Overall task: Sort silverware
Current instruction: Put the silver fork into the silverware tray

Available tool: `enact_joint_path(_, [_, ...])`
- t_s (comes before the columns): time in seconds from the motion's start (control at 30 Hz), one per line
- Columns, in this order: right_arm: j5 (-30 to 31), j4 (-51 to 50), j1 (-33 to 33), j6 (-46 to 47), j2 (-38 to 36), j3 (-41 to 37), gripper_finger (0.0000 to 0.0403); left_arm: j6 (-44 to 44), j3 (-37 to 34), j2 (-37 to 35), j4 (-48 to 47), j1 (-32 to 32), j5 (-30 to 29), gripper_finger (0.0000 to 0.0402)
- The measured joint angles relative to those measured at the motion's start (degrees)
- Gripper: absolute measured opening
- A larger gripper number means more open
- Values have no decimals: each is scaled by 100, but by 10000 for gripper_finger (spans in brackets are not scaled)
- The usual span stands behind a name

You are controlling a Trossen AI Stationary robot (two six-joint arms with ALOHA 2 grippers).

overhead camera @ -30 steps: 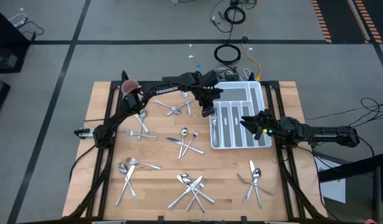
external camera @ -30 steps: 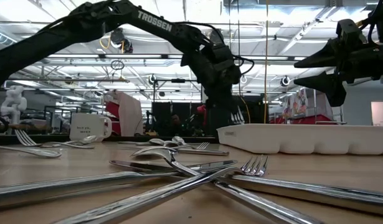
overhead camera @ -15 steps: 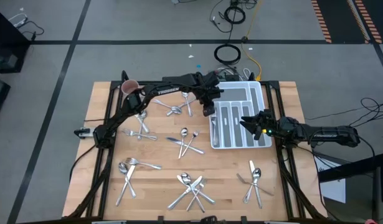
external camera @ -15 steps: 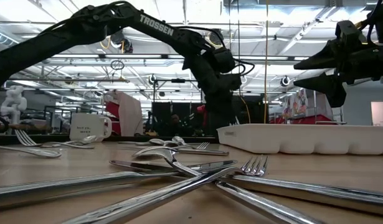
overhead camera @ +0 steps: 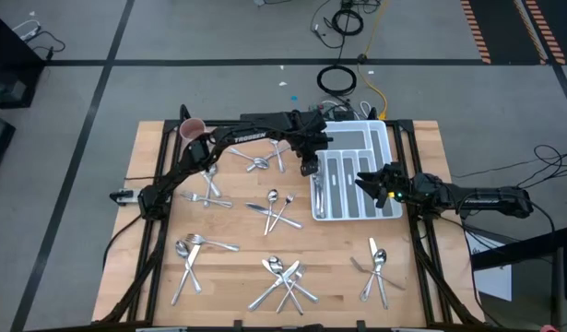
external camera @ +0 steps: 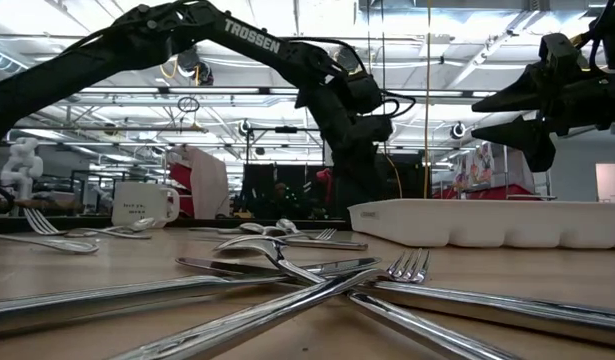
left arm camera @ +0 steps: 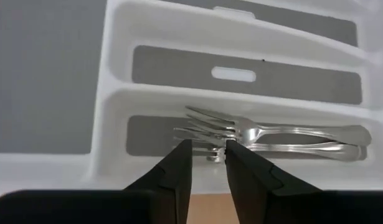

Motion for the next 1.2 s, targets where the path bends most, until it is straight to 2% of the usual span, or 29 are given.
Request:
enact_joint_path(0.1, [0, 0, 1, 0, 0, 0, 203, -284, 40, -256, -10, 23, -216, 103])
enact_joint_path(0.2, [0, 0, 1, 0, 0, 0, 203, -959, 215, -578, -64, 168, -781, 103])
enact_joint_path(0.27, [-2, -1, 1, 1, 0, 0, 203, -1425, 223, -753, -137, 395, -1087, 103])
enact_joint_path(0.4, [-2, 0, 1, 20, -2, 0, 203, -2448, 223, -827, -693, 1027, -1254, 103])
enact_joint_path(0.53, [-21, -1, 1, 22, -2, 0, 203, -2735, 73, -788, -1100, 1543, -1662, 103])
enact_joint_path(0.6, [-22, -2, 1, 64, -2, 0, 203, -2775, 14, -771, -1504, 1716, -1485, 103])
enact_joint_path(0.67, [-29, -4, 1, 106, -2, 0, 203, -2623, 7, -765, -2001, 1790, -984, 103])
enact_joint_path(0.73, [-126, -15, 0, 170, 40, 0, 203, -2229, 7, -814, -2569, 1720, -706, 103])
enact_joint_path(0.83, [-769, -118, 1, 377, 245, 0, 203, -1707, 7, -1034, -3192, 1383, -637, 103])
enact_joint_path(1.0, [-2032, -778, 108, 1540, 1030, 220, 203, -1210, 7, -1850, -3171, 765, -629, 103])
enact_joint_path(1.1, [-2261, -1133, 317, 1571, 1573, 751, 203, -1247, 7, -2430, -2951, 480, -958, 103])
enact_joint_path(1.2, [-2265, -2140, 551, 1250, 2248, 1711, 203, -1531, 9, -3010, -2944, 293, -1370, 102])
